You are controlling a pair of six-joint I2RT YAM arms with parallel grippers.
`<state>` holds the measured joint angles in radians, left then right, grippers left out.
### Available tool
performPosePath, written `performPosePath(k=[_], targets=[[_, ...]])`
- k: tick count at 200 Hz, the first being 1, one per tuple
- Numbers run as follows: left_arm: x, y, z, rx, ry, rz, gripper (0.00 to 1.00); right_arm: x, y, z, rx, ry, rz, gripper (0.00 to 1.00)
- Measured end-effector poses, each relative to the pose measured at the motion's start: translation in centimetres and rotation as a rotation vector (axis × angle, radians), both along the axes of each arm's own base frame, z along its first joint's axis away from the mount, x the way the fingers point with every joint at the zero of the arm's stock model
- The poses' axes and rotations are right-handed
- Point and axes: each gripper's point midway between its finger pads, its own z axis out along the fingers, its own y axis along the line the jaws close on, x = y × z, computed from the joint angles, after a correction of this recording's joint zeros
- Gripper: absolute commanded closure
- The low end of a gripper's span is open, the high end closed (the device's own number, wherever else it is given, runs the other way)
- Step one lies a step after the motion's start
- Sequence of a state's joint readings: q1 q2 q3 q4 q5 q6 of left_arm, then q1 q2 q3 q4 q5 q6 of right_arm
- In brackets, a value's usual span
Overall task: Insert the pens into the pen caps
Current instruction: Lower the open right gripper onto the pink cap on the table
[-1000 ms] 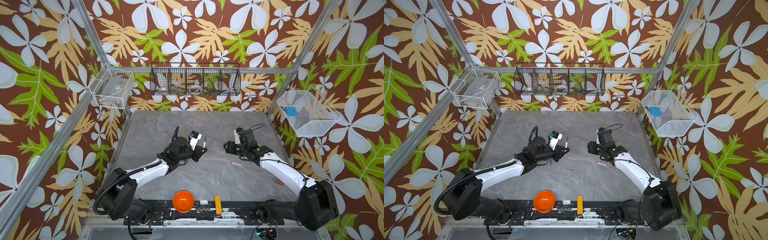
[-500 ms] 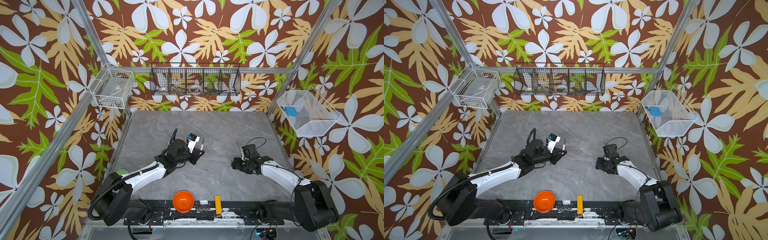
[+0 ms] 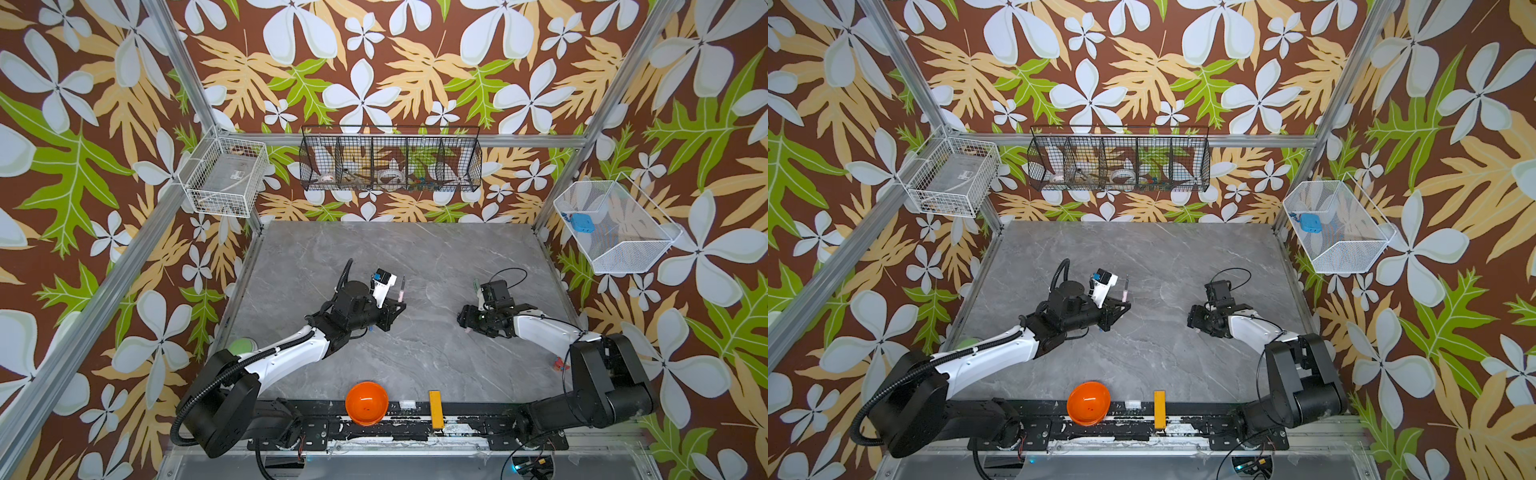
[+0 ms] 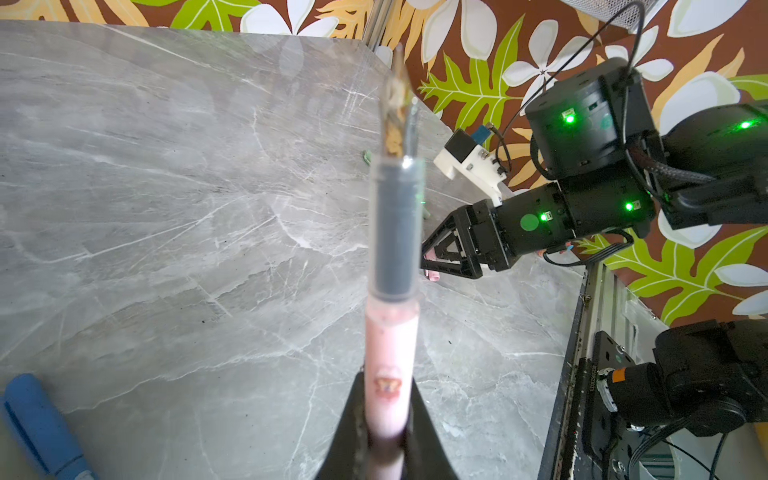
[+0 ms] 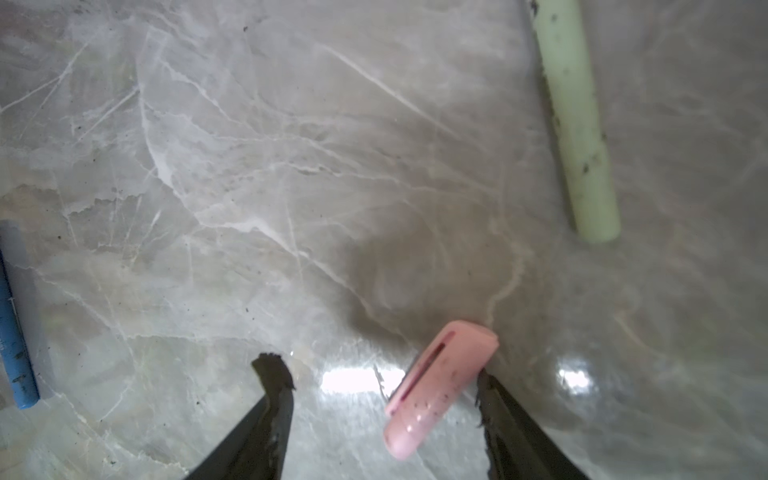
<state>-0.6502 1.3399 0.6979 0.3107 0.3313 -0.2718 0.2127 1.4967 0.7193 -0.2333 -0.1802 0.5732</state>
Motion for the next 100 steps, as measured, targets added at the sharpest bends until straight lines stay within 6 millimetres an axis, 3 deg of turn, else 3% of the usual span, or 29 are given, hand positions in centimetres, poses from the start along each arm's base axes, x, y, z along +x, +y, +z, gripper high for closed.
performPosePath(k=[62, 100], targets=[[-0.2, 0.4, -0.1, 0.004, -0.003, 0.013, 1.0, 2.2, 1.3, 0.0, 0.038, -0.03, 0.051, 0.33], [-0.2, 0.5, -0.2, 0.006, -0.004, 0.015, 1.0, 2.0, 1.3, 0.0, 0.018, -0.002, 0.078, 0.34]])
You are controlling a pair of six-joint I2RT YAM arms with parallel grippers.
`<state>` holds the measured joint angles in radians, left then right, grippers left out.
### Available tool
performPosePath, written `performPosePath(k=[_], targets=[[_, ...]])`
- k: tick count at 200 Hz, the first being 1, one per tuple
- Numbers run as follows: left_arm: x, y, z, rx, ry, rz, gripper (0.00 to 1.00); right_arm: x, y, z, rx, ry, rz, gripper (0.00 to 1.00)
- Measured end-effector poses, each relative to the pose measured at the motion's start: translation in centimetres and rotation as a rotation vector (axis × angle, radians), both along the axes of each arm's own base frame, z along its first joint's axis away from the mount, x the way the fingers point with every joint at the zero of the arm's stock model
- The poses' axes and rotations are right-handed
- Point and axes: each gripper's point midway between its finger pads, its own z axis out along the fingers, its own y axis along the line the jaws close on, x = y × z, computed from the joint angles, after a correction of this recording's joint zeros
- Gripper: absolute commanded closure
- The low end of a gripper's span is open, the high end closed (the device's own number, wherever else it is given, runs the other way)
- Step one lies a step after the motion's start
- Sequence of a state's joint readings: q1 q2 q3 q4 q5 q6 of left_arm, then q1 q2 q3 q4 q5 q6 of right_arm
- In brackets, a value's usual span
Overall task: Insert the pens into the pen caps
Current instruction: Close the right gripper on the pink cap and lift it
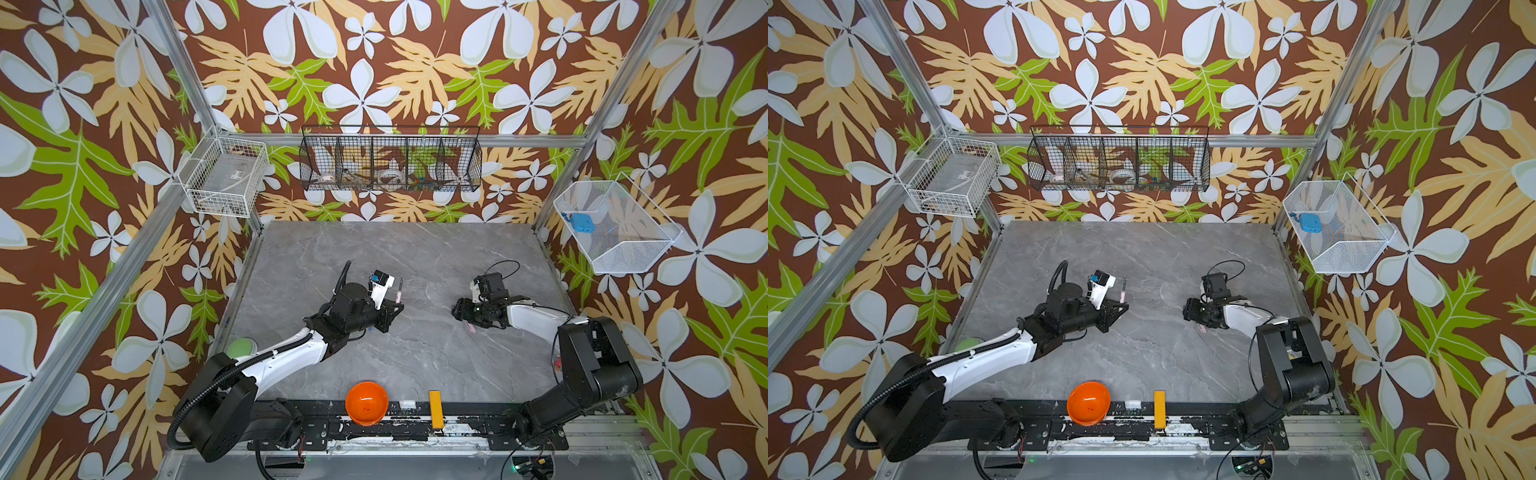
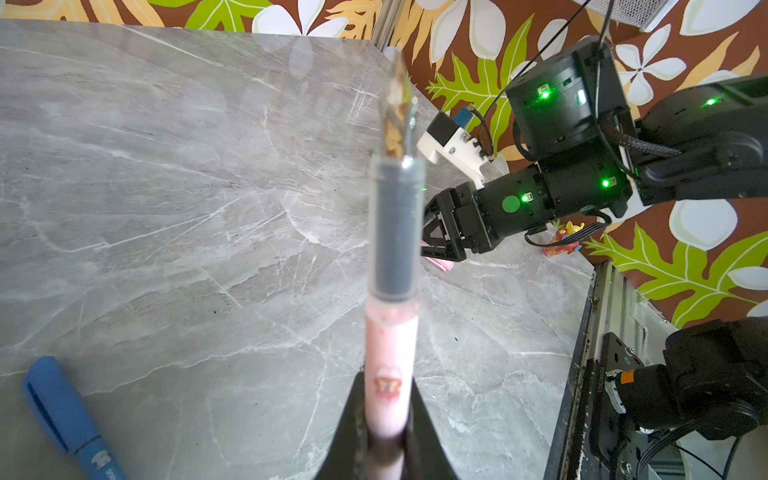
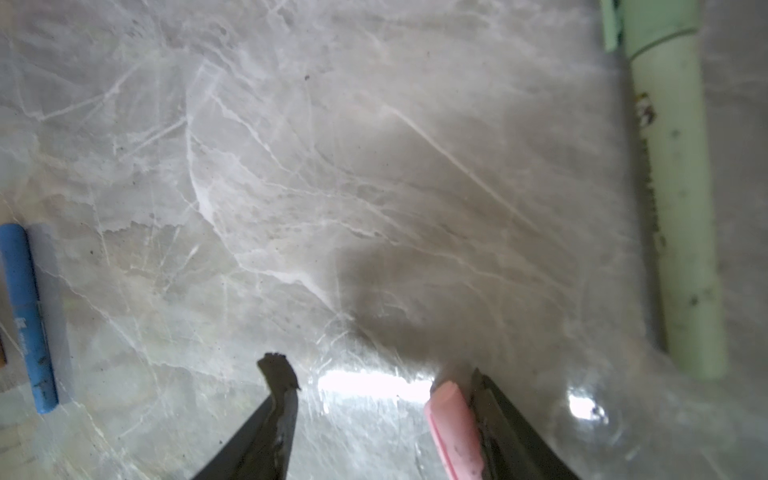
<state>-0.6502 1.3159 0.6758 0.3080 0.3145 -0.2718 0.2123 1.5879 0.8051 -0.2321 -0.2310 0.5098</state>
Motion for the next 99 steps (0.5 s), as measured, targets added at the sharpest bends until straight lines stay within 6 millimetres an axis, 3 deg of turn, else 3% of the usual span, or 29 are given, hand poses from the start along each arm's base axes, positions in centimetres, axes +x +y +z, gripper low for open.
performPosePath(k=[53, 99], targets=[[0.0, 0.0, -0.4, 0.007, 0.009, -0.001, 1.0, -1.4, -1.7, 0.0, -0.173, 0.098, 0.105, 0.41], [0.1, -0.2, -0.1, 0.002, 0.007, -0.006, 1.0, -2.7, -1.3, -1.4, -0.277, 0.179, 0.219, 0.49]])
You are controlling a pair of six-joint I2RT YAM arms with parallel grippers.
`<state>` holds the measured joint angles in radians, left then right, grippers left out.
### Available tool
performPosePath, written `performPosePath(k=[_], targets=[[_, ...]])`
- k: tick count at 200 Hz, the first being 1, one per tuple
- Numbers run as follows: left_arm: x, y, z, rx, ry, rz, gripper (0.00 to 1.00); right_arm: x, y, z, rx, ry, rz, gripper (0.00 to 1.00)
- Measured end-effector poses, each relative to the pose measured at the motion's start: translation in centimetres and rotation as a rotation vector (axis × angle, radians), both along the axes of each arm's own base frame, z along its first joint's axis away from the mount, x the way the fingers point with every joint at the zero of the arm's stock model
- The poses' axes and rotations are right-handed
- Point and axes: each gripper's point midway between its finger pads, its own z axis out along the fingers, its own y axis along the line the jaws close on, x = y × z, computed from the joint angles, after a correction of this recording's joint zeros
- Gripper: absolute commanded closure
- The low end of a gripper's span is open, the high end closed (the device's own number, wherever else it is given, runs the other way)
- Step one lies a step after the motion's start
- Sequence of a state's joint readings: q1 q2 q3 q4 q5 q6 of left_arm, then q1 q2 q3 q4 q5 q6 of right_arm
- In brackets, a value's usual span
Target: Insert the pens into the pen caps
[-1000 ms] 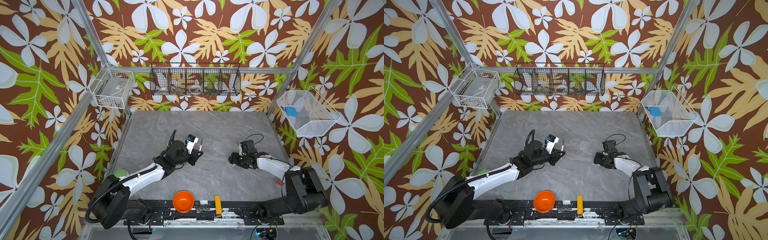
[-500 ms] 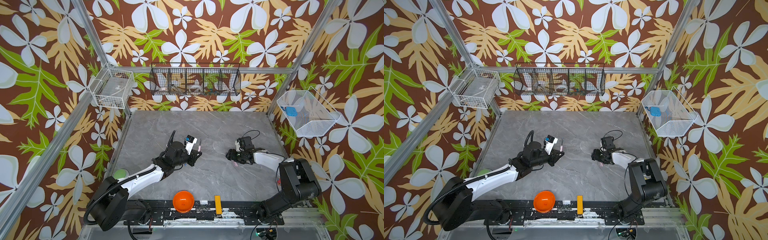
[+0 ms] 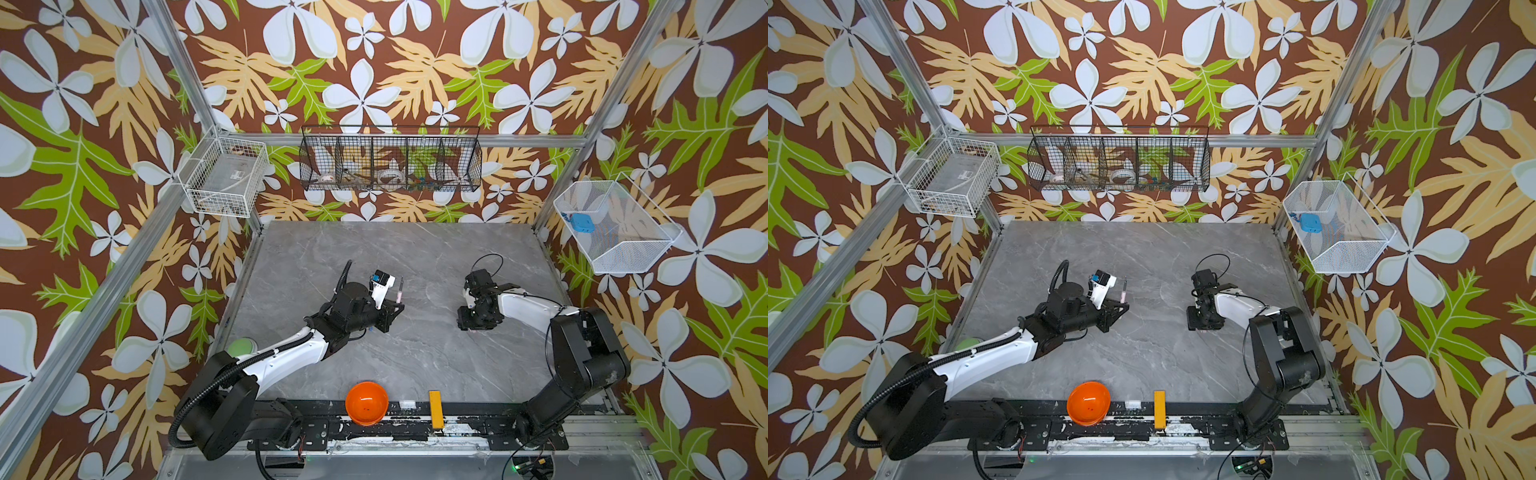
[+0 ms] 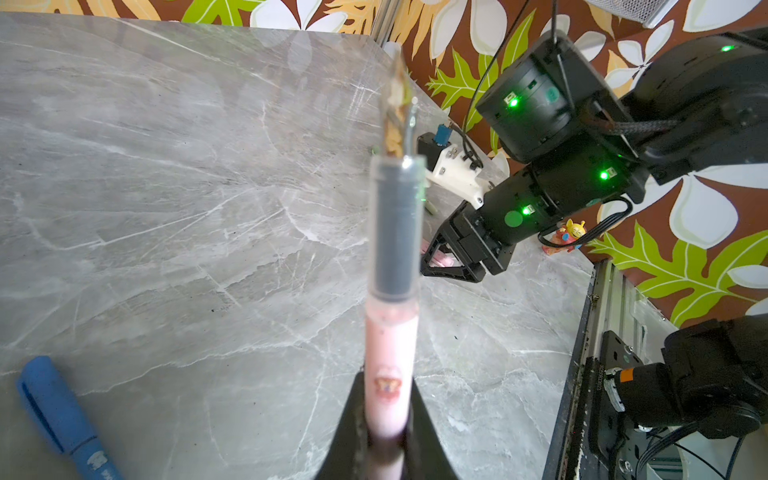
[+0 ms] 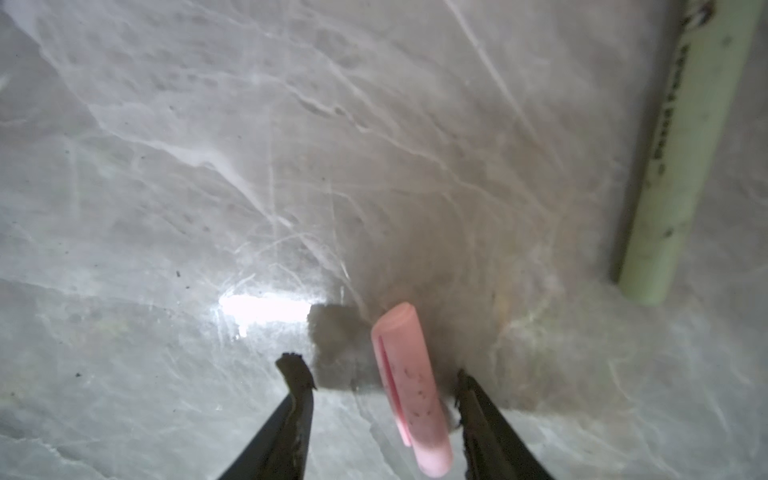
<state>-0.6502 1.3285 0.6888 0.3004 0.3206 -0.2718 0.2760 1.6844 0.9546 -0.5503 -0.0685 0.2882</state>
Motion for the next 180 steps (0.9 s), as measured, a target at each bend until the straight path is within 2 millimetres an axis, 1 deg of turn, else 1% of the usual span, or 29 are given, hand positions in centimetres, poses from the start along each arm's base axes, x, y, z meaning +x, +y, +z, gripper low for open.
performPosePath(k=[19, 60, 80, 110, 137, 152, 180], targets=[[0.0, 0.0, 0.1, -0.001, 0.0, -0.002, 1.0, 0.0, -0.3, -0.2, -0.027, 0.014, 0.007, 0.55], [-0.1, 0.0, 0.1, 0.003, -0.003, -0.006, 1.0, 0.0, -0.8, -0.3, -0.067, 0.025, 0.024, 0.74], [-0.2, 0.0, 0.0, 0.004, 0.0, -0.009, 1.0, 0.2, -0.8, -0.4, -0.068, 0.022, 0.027, 0.8], [-0.6, -0.5, -0.1, 0.009, -0.004, -0.027, 1.0, 0.5, -0.5, -0.2, -0.05, -0.002, 0.029, 0.82], [-1.1, -1.2, -0.8, 0.022, 0.008, -0.047, 1.0, 0.4, 0.3, 0.4, 0.007, -0.037, 0.038, 0.85], [-1.4, -1.7, -1.0, 0.023, 0.007, -0.059, 1.0, 0.4, 0.5, 1.3, 0.027, -0.075, 0.04, 0.85], [-1.8, -2.5, -1.4, 0.021, -0.015, -0.065, 1.0, 0.6, 1.1, 3.7, 0.093, -0.187, 0.039, 0.85]])
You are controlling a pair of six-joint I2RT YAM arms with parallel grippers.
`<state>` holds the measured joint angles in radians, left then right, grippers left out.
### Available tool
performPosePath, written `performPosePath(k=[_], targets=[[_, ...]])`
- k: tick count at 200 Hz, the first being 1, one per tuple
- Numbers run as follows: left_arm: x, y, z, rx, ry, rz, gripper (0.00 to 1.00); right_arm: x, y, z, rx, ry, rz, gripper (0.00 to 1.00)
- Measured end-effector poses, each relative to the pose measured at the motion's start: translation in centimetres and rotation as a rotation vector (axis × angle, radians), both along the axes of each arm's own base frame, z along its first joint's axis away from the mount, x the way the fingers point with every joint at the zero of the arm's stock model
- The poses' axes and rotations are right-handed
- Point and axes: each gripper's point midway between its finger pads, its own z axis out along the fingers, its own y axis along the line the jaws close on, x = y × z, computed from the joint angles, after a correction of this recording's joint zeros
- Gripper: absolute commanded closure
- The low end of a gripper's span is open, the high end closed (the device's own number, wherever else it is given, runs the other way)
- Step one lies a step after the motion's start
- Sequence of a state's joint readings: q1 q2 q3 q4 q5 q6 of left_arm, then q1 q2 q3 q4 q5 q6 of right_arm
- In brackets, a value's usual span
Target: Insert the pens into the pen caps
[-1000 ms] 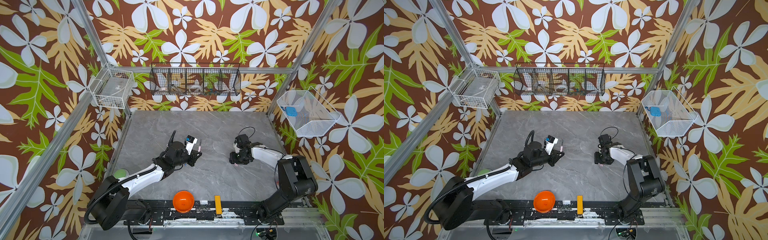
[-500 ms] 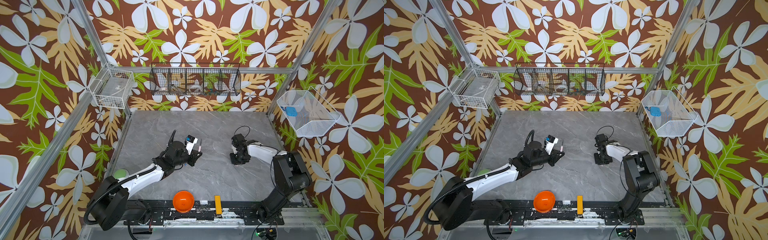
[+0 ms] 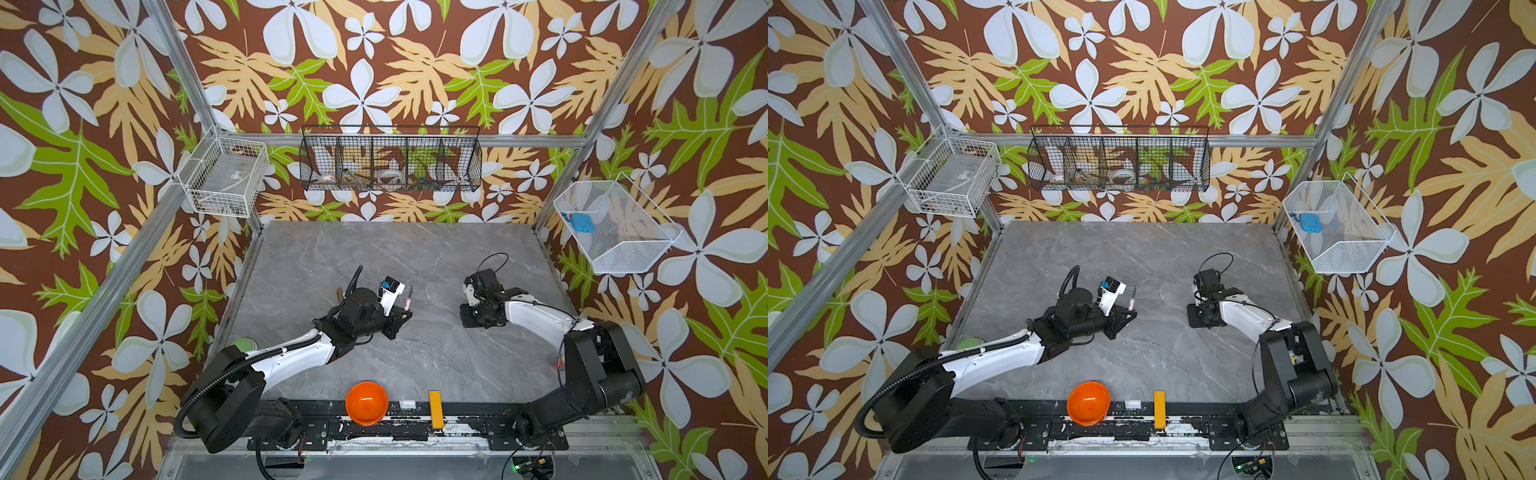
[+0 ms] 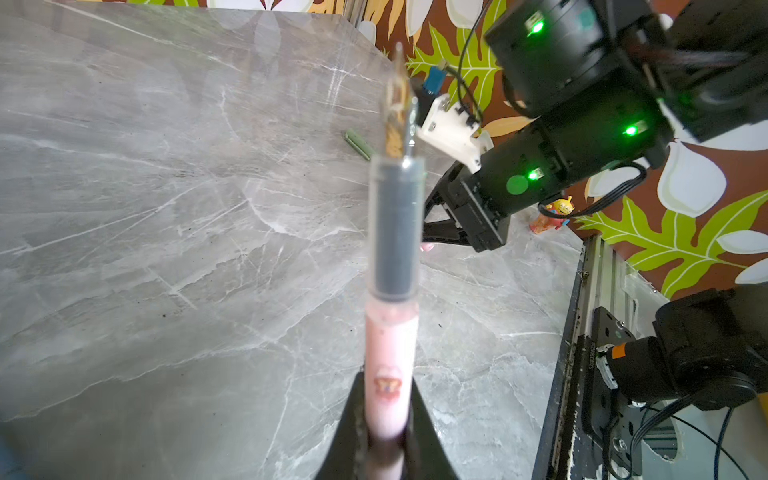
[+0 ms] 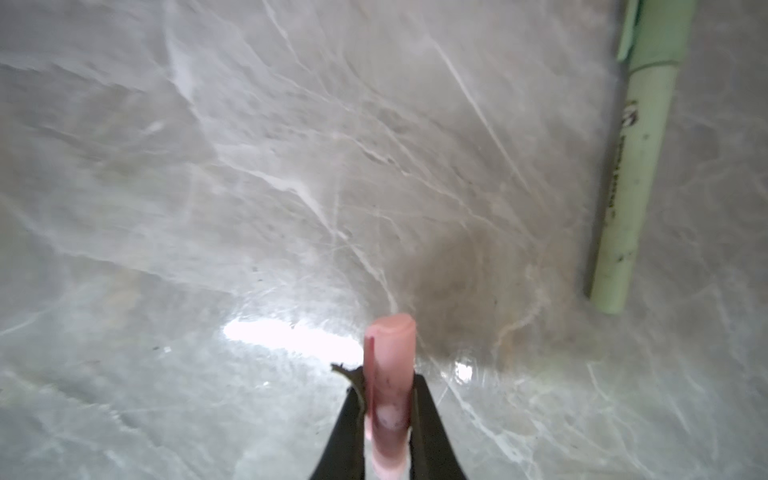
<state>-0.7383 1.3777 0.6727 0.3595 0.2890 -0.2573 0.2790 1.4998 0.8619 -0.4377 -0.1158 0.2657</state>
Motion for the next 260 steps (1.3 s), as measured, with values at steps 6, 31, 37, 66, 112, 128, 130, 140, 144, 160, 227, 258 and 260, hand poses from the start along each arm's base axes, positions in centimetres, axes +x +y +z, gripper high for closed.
performPosePath(k=[6, 31, 37, 66, 112, 128, 130, 140, 144, 160, 227, 258, 260], targets=[[-0.1, -0.2, -0.2, 0.0, 0.0, -0.006, 1.0, 0.0, 0.2, 0.5, 0.02, -0.022, -0.001, 0.85], [-0.1, -0.9, -0.8, -0.002, -0.003, -0.005, 1.0, -0.2, 0.8, 2.8, 0.092, -0.128, -0.001, 0.85], [-0.2, -1.1, -0.9, -0.006, -0.002, -0.007, 1.0, -0.2, 1.0, 3.4, 0.113, -0.153, -0.001, 0.85], [-0.7, -2.1, -0.5, -0.029, -0.012, -0.023, 1.0, -0.8, 2.2, 6.7, 0.242, -0.282, 0.011, 0.84], [-0.7, -2.8, 0.1, -0.044, -0.04, -0.021, 1.0, -0.4, 3.1, 11.8, 0.356, -0.442, 0.015, 0.84], [-0.6, -3.0, 0.7, -0.056, -0.052, -0.022, 1.0, -0.6, 3.5, 12.6, 0.396, -0.459, 0.026, 0.83], [-0.6, -3.0, 0.7, -0.057, -0.052, -0.022, 1.0, -0.6, 3.6, 12.8, 0.404, -0.461, 0.027, 0.83], [-0.5, -3.1, 1.3, -0.066, -0.062, -0.024, 1.0, -0.6, 4.0, 13.8, 0.433, -0.49, 0.047, 0.83], [-0.5, -3.2, 1.5, -0.07, -0.065, -0.024, 1.0, -0.6, 4.3, 14.3, 0.449, -0.503, 0.055, 0.83], [-0.4, -3.3, 2.3, -0.079, -0.085, -0.019, 1.0, -0.4, 5.1, 16.9, 0.518, -0.566, 0.084, 0.83], [-0.8, -4.9, 5.2, -0.084, -0.188, -0.05, 1.0, -1.4, 8.2, 25.6, 0.747, -0.764, 0.205, 0.83], [-1.3, -5.2, 5.9, -0.089, -0.202, -0.061, 1.0, -1.8, 10.5, 27.6, 0.788, -0.78, 0.272, 0.83], [-1.3, -5.2, 5.9, -0.09, -0.203, -0.06, 1.0, -1.9, 10.6, 27.7, 0.79, -0.781, 0.275, 0.82]])
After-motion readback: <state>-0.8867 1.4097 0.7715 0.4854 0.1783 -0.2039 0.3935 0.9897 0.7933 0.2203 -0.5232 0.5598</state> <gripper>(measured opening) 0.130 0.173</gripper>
